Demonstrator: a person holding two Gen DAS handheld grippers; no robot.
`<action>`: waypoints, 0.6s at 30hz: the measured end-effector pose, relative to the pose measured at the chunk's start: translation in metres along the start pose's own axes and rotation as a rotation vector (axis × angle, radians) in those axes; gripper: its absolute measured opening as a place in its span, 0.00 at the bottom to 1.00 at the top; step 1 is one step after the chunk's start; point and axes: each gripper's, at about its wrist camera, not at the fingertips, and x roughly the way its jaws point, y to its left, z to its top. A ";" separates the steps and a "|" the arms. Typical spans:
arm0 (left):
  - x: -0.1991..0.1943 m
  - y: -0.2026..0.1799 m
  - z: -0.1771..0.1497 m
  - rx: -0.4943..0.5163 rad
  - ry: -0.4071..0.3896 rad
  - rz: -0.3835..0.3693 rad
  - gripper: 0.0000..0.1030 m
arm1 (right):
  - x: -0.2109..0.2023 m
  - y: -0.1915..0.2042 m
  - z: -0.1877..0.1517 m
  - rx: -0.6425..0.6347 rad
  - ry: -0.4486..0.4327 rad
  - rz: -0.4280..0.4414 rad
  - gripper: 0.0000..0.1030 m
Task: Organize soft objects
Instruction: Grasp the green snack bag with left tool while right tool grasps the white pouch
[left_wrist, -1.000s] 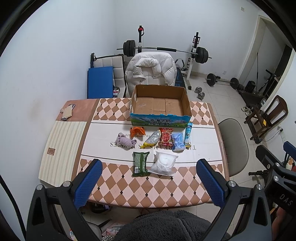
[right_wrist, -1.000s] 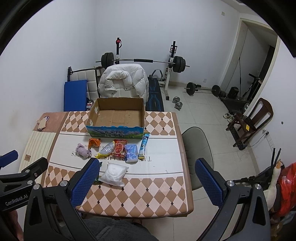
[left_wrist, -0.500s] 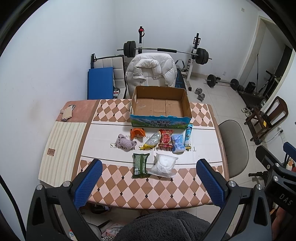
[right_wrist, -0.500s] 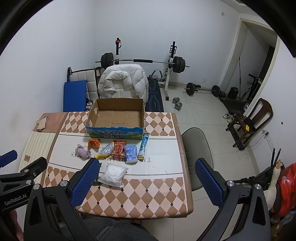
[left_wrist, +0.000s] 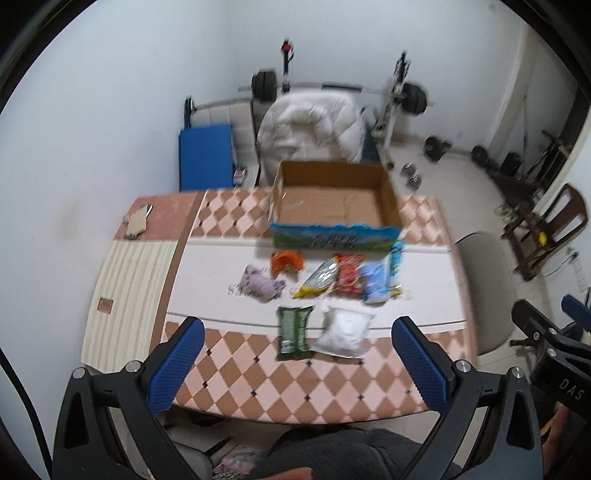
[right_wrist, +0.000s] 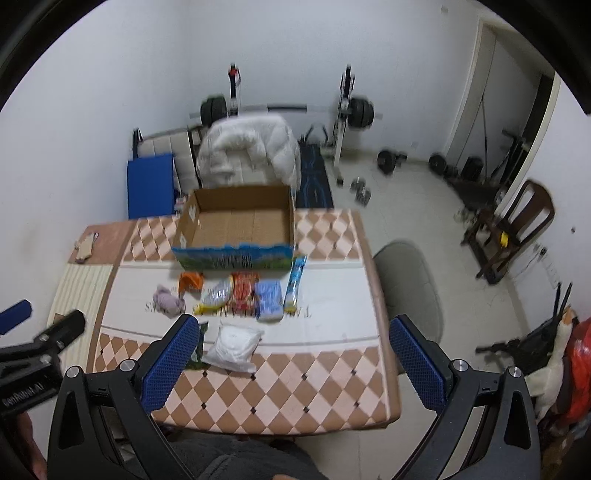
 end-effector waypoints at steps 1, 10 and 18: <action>0.015 0.002 0.002 0.000 0.030 0.008 1.00 | 0.020 0.000 0.001 0.011 0.035 0.016 1.00; 0.233 0.032 -0.010 -0.012 0.407 0.058 1.00 | 0.278 0.025 -0.047 0.119 0.487 0.142 1.00; 0.359 0.024 -0.023 -0.063 0.598 -0.103 0.99 | 0.396 0.058 -0.099 0.196 0.653 0.175 1.00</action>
